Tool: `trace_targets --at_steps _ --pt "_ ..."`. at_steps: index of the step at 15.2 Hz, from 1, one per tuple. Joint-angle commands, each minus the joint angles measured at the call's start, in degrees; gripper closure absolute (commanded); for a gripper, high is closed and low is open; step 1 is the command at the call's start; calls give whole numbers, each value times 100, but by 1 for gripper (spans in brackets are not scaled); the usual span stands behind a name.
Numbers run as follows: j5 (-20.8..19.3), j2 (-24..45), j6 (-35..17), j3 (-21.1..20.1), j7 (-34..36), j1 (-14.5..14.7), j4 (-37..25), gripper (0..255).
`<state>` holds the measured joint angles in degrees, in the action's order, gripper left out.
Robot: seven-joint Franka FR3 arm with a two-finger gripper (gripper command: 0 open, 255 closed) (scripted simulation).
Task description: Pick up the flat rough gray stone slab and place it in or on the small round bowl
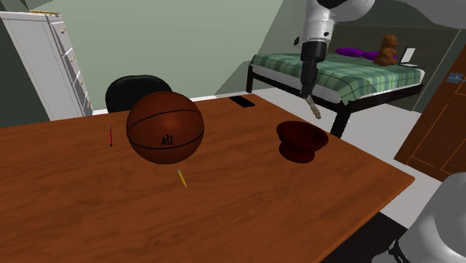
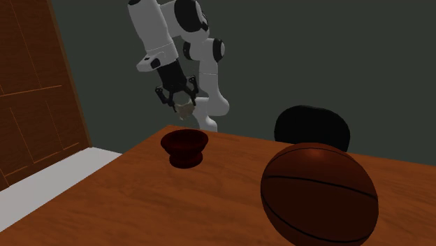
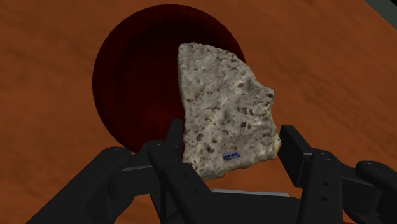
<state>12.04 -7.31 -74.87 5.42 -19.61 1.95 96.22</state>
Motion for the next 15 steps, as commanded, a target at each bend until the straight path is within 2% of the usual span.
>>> trace_targets --at_steps 1,11,15 --pt "-9 -43 -160 -9 -21 4 202 255" --pt "-38 -170 -932 -31 -158 7 1111 255" --pt "-38 -171 -951 -31 -161 7 1131 255"
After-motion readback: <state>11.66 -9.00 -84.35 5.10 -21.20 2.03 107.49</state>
